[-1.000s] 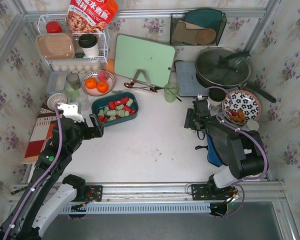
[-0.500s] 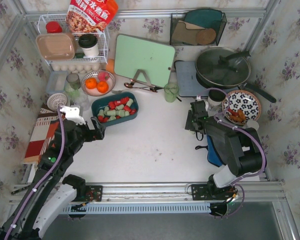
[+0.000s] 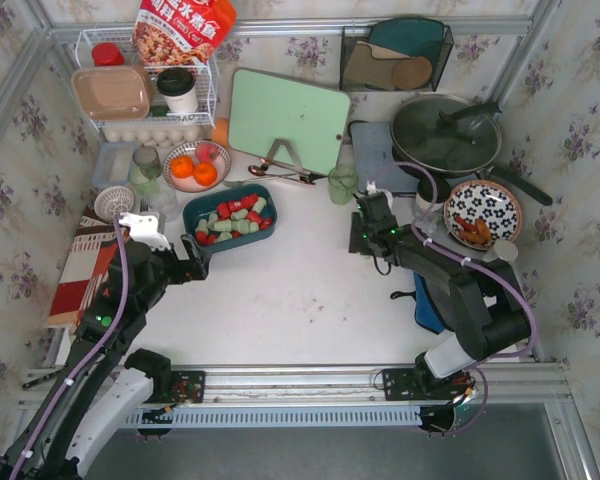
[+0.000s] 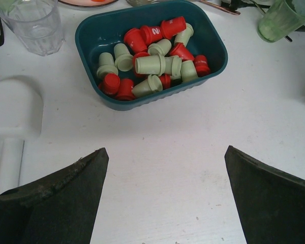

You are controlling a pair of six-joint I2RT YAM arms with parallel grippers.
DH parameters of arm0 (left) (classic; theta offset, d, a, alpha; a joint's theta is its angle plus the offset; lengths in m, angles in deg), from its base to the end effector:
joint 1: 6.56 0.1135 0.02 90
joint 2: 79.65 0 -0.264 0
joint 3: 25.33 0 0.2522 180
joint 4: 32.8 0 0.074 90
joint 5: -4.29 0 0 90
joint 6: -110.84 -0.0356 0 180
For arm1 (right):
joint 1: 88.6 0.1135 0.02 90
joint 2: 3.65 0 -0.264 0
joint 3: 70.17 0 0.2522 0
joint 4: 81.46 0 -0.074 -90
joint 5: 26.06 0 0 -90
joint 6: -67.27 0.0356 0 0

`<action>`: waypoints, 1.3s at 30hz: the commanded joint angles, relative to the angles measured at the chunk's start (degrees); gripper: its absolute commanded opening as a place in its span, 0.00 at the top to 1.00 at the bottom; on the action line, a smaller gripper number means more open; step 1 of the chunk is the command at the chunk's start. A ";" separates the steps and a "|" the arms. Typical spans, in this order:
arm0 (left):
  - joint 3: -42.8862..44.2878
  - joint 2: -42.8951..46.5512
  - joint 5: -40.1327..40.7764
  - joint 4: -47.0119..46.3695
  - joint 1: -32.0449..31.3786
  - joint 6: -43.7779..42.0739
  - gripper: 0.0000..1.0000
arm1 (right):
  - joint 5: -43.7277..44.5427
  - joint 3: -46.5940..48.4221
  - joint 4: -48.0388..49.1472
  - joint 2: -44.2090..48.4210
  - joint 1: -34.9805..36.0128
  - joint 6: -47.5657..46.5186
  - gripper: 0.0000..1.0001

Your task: Mix the coffee capsules in the storage basket

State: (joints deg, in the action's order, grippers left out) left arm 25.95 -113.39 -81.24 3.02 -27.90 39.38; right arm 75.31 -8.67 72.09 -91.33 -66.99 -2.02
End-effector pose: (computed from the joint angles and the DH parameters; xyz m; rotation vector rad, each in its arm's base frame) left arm 0.1360 -0.0501 0.3018 -0.0072 1.9087 -0.4003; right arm 0.2831 0.1046 0.1795 0.0636 2.4646 0.0721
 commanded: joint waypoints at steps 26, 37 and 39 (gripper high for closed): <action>-3.13 4.52 4.41 -3.40 0.12 1.32 0.01 | -6.69 62.59 8.90 -48.51 30.11 0.98 0.63; -3.24 3.72 4.58 -3.69 0.16 1.31 0.01 | -5.65 61.19 16.72 -48.38 30.28 -2.90 0.29; -3.25 3.60 4.58 -3.71 0.16 1.31 0.01 | -4.30 59.11 16.95 -46.07 30.41 -3.86 0.23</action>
State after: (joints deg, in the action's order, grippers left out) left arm 22.76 -109.65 -76.96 1.36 -27.84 40.43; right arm 68.67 52.64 85.75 -141.01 -36.89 -3.85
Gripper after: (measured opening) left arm 0.991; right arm 0.724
